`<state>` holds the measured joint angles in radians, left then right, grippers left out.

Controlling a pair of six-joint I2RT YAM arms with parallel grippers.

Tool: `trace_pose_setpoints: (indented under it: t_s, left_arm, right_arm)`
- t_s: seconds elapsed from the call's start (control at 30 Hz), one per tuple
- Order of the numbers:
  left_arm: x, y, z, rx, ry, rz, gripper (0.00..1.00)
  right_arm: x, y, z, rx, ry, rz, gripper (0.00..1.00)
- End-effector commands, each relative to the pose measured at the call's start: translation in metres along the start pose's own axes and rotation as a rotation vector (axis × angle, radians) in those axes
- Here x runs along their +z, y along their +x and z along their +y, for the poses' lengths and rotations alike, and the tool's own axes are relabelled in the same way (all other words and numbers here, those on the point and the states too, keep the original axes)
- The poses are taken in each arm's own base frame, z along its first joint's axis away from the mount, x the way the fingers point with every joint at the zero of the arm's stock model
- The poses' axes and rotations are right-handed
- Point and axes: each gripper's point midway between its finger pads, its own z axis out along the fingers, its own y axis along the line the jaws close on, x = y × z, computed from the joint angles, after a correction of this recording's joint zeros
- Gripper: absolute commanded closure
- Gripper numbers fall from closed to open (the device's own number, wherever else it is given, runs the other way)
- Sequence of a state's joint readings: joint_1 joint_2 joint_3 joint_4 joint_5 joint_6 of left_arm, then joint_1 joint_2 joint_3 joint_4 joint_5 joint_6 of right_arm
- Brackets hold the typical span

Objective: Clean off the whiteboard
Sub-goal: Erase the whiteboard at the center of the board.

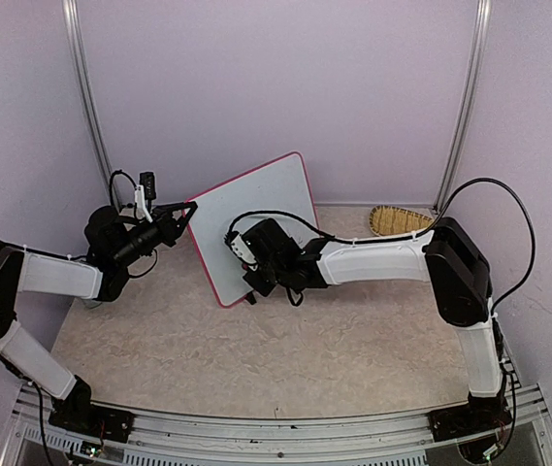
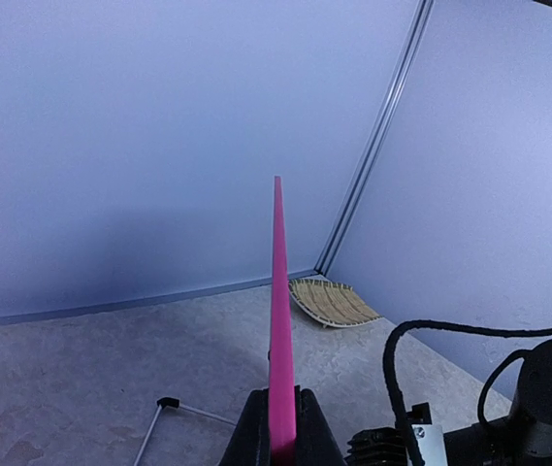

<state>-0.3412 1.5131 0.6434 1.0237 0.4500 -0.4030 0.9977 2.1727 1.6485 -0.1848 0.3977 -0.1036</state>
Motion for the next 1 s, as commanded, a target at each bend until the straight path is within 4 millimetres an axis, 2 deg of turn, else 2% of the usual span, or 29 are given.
trace_pose_setpoints:
  t_s: [0.0, 0.23, 0.33, 0.43, 0.7, 0.97]
  left_arm:
    - [-0.001, 0.056, -0.006, -0.067, 0.043, 0.187, 1.0]
    - [-0.001, 0.056, -0.006, -0.066, 0.045, 0.186, 1.0]
    - [-0.001, 0.056, -0.006, -0.065, 0.044, 0.185, 1.0]
    - [-0.001, 0.055, -0.006, -0.064, 0.043, 0.185, 1.0]
    - [-0.001, 0.055, -0.006, -0.063, 0.045, 0.185, 1.0]
    - [-0.001, 0.056, -0.007, -0.066, 0.045, 0.187, 1.0]
  right_arm:
    - [-0.027, -0.06, -0.032, 0.087, 0.043, -0.149, 0.84]
    - [-0.039, -0.076, -0.04, 0.107, 0.046, -0.181, 0.84]
    - [-0.039, -0.075, -0.041, 0.1, 0.056, -0.175, 0.84]
    - [-0.03, -0.062, -0.035, 0.081, 0.052, -0.133, 0.84]
    - [-0.004, -0.004, 0.001, 0.051, -0.049, 0.003, 0.85]
    - [0.011, 0.033, 0.01, 0.046, -0.05, 0.089, 0.85]
